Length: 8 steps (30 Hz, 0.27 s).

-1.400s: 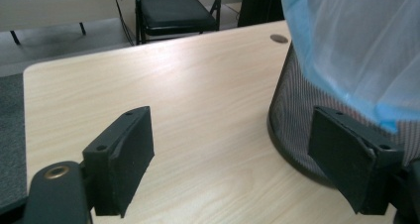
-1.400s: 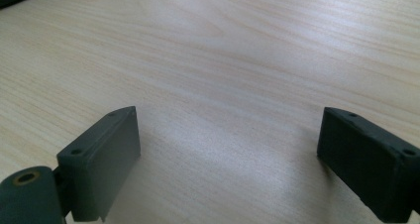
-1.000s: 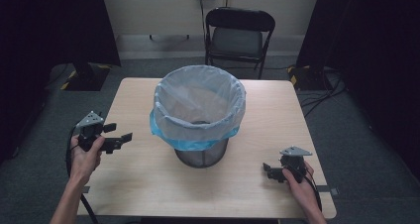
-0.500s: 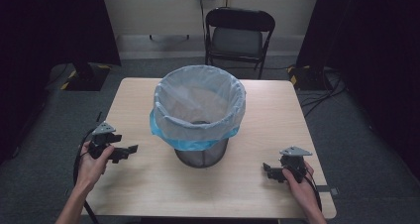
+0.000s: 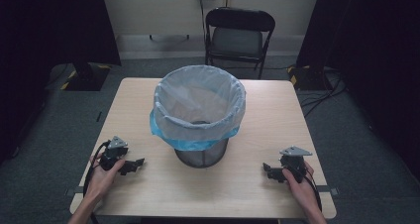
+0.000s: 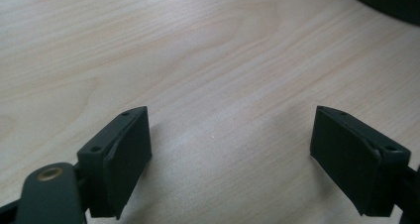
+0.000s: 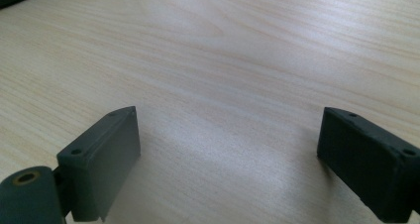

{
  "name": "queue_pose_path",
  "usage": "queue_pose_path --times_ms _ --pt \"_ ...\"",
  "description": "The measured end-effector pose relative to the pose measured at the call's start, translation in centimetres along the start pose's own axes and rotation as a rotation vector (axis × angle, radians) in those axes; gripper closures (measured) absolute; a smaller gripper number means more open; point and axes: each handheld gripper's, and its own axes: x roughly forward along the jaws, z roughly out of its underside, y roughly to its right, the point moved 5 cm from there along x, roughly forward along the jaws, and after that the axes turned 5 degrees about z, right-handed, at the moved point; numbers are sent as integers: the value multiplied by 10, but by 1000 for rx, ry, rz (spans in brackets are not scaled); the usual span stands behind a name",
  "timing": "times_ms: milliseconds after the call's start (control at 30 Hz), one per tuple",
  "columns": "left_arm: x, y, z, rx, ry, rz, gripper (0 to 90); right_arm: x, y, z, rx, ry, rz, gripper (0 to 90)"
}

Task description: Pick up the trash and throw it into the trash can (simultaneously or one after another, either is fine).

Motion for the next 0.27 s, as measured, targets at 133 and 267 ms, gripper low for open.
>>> queue_pose_path --times_ms 133,267 --pt "1 1 5 9 53 -13 135 0 0 0 0 0 0 87" --pt "1 2 5 1 58 -21 135 0 0 0 0 0 0 87"
